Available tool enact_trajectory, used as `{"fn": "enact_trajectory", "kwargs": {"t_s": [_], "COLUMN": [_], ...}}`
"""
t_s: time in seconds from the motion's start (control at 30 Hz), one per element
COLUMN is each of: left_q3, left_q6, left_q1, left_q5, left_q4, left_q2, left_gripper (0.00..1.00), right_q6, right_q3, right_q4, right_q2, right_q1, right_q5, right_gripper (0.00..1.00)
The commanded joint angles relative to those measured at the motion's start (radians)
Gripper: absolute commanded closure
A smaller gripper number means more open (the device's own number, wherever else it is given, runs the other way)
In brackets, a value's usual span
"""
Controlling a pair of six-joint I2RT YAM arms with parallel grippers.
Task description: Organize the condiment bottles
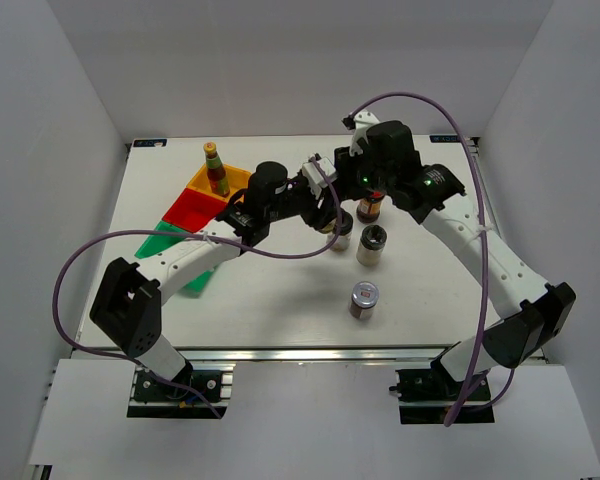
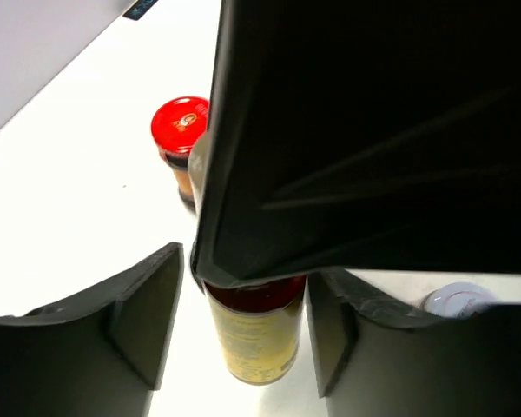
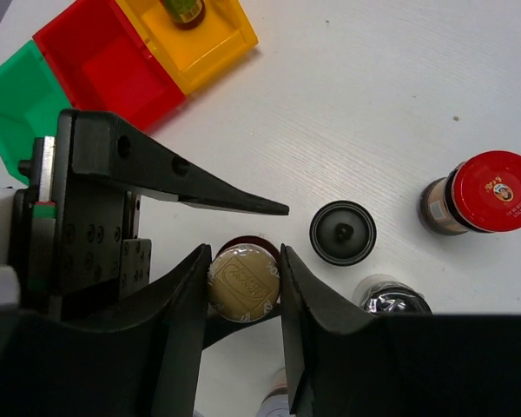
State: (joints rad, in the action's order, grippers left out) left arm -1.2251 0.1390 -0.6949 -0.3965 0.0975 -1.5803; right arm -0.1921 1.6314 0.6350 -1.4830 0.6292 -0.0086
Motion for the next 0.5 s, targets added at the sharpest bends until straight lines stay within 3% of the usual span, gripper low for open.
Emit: {"fn": "enact_trajectory", "kwargs": {"t_s": [0.0,0.13,0.2,0.27,0.37,0.4,0.47], "left_q3": [0.006,0.007,0.010,0.016,0.038,0.044,0.061], "left_q6": [0.001,-0.004,-0.007,-0.010,-0.029,-0.042,-0.052], "left_q1": [0.001,0.001,0.003,0.002,0.003,0.003,0.003], "left_q5": [0.027,0.022,0.021,0.025,0.085,0.116,0.221], "left_q4": [-0.005,0.005,0.017,0.025,0.047,0.062,0.080], "left_q2": [0.009,0.013,0.017,0.023,0.029,0.032,0.039], "left_gripper": [0.36,0.63,0.69,0.74,0.76,0.77,0.79], "right_q6": [-0.013,-0.003,0.003,0.003,-0.010,-0.012,-0.021], "right_q3": [0.068,0.071,0.068,0.070,0.070,0.067,0.065], "right_q4": [-0.058,-0.046,-0.043,-0.041,-0.047,-0.057,-0.070], "right_q2": [0.030,0.018,0.015,0.013,0.020,0.023,0.032], "right_q1": [0.003,0.001,0.003,0.003,0.003,0.001,0.001], "right_q5": [-0.033,-0.034,-0.028,-0.005,0.051,0.059,0.110], "right_gripper": [1.00,1.00,0.93,0.79,0.50,0.32,0.17]}}
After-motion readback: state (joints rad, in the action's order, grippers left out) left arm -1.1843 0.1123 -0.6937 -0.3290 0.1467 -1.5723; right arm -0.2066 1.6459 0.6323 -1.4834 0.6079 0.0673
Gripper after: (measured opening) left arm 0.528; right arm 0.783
